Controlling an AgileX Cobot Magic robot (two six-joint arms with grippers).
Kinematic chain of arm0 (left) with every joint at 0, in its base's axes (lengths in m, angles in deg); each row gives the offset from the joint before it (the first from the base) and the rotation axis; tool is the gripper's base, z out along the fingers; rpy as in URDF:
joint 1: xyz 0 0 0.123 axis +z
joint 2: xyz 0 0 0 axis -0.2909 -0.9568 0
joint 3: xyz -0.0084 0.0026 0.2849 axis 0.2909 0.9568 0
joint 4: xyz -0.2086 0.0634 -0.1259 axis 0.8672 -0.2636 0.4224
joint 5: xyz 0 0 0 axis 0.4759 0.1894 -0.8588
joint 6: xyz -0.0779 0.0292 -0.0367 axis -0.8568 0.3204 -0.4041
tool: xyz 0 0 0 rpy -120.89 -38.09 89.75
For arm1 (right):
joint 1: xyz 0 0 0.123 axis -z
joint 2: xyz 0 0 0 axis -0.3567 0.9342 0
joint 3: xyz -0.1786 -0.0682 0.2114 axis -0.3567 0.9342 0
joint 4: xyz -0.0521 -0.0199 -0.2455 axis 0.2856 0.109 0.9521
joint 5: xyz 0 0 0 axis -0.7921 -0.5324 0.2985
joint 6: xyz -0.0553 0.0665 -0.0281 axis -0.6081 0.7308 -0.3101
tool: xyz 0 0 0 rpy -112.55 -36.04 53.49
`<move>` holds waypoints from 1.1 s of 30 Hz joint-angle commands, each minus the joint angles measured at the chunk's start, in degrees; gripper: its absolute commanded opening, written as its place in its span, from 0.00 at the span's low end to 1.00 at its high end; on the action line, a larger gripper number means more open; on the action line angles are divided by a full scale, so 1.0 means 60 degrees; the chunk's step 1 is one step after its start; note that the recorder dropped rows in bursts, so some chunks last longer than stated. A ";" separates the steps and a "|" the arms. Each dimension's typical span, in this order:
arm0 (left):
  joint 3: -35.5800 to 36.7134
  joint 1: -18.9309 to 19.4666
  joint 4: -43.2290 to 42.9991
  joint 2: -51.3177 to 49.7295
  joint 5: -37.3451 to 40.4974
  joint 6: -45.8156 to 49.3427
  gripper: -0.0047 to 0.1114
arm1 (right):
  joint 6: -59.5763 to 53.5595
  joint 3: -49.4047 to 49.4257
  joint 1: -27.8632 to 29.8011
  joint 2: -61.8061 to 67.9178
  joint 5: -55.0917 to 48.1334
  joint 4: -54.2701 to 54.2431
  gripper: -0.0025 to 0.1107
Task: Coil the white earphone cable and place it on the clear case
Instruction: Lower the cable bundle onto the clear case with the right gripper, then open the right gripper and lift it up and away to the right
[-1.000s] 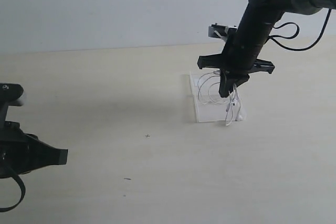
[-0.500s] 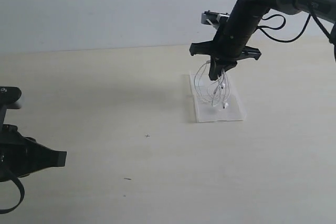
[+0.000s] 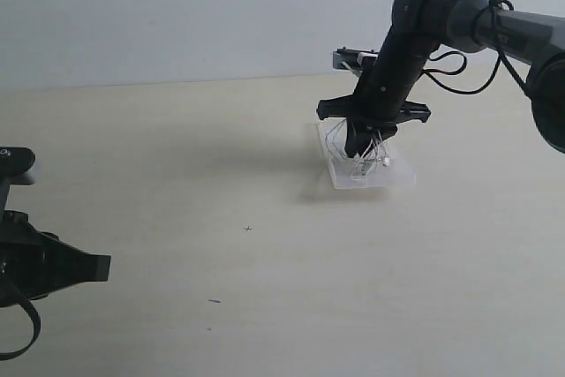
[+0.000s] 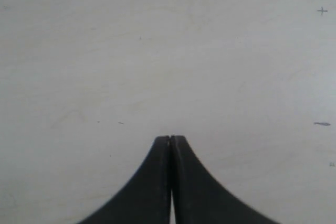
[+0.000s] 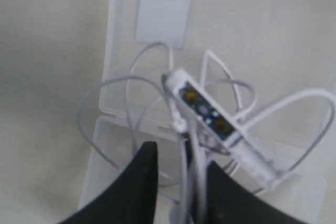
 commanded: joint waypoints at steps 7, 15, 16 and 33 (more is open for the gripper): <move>0.0028 0.0021 0.0046 0.0084 0.0053 -0.0033 0.04 | 0.0022 -0.0038 0.0036 -0.0693 0.0028 0.0213 0.66; 0.0028 0.0021 0.0046 0.0084 0.0053 -0.0006 0.04 | 0.0493 -0.0038 0.0036 -0.1553 0.0028 0.0366 0.66; 0.0028 0.0021 0.0046 0.0084 0.0053 0.0014 0.04 | 0.0631 -0.0038 0.0036 -0.1686 0.0028 0.0583 0.66; 0.0028 0.0021 -0.0805 0.0084 0.0206 0.0031 0.04 | 0.1667 0.6936 0.0036 -0.8764 0.0028 0.2133 0.03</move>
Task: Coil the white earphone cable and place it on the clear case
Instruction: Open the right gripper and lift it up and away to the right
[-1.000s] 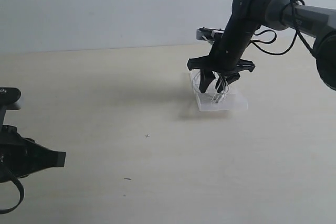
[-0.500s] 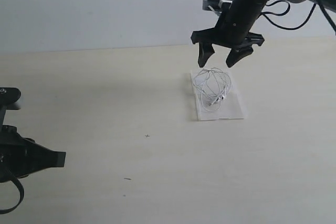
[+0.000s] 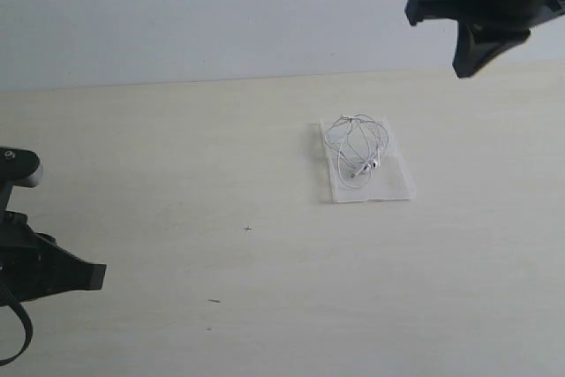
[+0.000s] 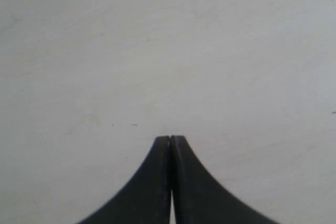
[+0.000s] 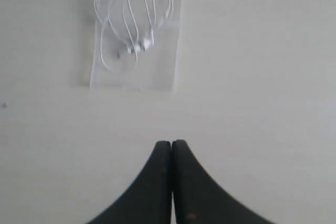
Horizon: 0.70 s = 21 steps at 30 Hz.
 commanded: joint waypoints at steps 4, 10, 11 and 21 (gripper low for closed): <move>0.0028 0.0021 -0.0035 0.0084 0.0013 0.0009 0.04 | 0.0227 0.2430 0.0018 -0.2122 0.0011 0.0027 0.03; 0.0028 0.0021 -0.0035 0.0084 0.0013 0.0009 0.04 | 0.0227 0.2430 0.0018 -0.2244 0.0011 0.0027 0.03; 0.0028 0.0021 -0.0035 0.0084 0.0013 0.0009 0.04 | 0.0227 0.2430 0.0018 -0.2244 0.0011 0.0027 0.03; 0.0028 0.0021 -0.0035 0.0084 0.0013 0.0009 0.04 | 0.0187 0.2430 0.0018 -0.2250 0.0446 0.0409 0.03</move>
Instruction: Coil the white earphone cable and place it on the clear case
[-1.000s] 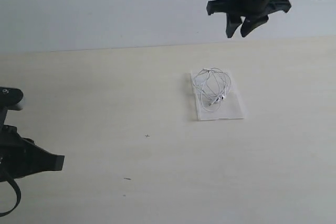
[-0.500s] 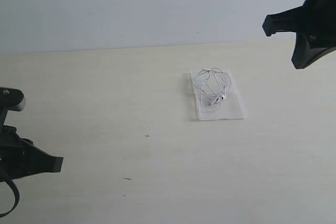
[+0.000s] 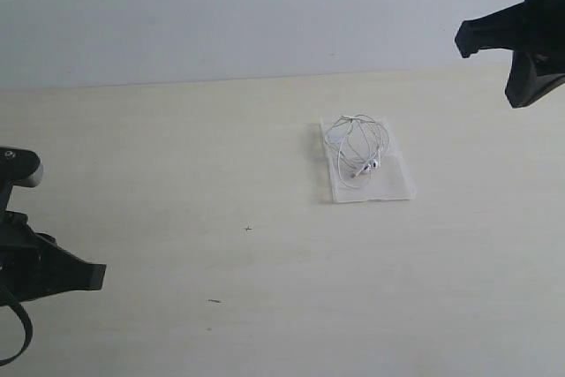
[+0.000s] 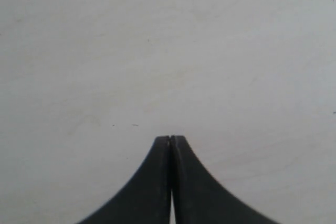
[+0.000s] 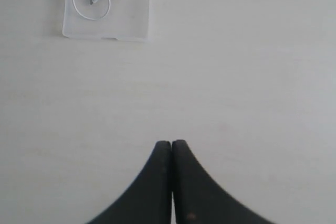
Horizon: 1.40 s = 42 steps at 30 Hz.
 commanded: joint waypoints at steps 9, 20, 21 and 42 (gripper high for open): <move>0.0028 0.0021 0.0002 0.0084 0.0013 0.0009 0.04 | 0.0043 0.0184 0.0018 -0.2919 0.2378 -0.0107 0.03; 0.0028 0.0021 0.0002 0.0084 0.0013 0.0009 0.04 | -0.1018 0.7973 0.0982 -1.2290 0.7565 0.1119 0.03; 0.0028 0.0021 0.0002 0.0084 0.0013 0.0009 0.04 | -0.1018 0.8562 0.1149 -1.2613 0.7693 0.1119 0.03; 0.0028 0.0021 0.0002 0.0084 0.0013 0.0009 0.04 | 0.0262 1.3226 0.2021 -1.4437 0.9442 0.0383 0.03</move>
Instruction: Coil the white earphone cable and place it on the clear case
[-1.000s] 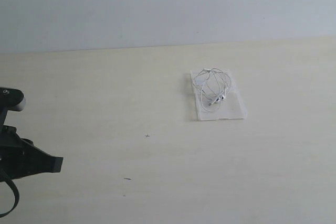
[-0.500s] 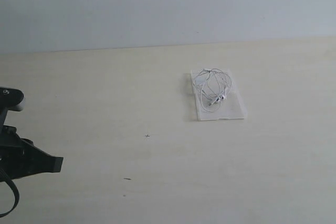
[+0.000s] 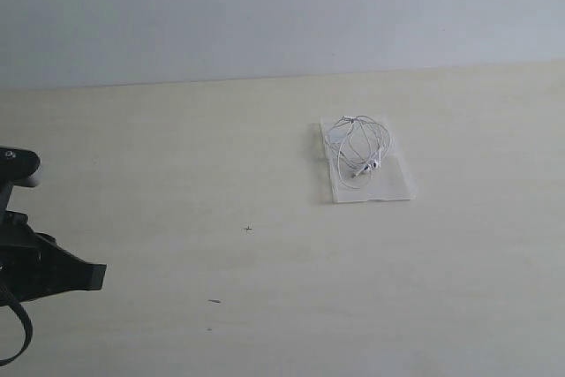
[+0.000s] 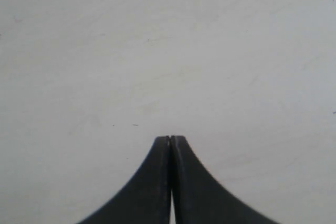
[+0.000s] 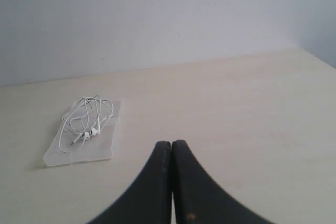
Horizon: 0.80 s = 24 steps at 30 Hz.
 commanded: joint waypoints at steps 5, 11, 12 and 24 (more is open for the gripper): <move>0.0028 0.0021 0.0002 0.0084 0.0013 -0.0010 0.04 | -0.0948 0.0044 0.0043 -0.0404 -0.0170 -0.0677 0.03; 0.0028 0.0021 0.0002 0.0084 0.0013 -0.0010 0.04 | -0.1350 0.0044 0.0043 -0.0404 -0.0250 -0.0799 0.03; 0.0028 0.0021 0.0002 0.0084 0.0013 -0.0010 0.04 | -0.1350 0.0044 0.0043 -0.0404 -0.0305 -0.0799 0.03; 0.0028 0.0021 0.0002 0.0084 0.0013 -0.0010 0.04 | -0.1261 0.0044 0.0043 -0.0404 -0.0371 -0.0799 0.03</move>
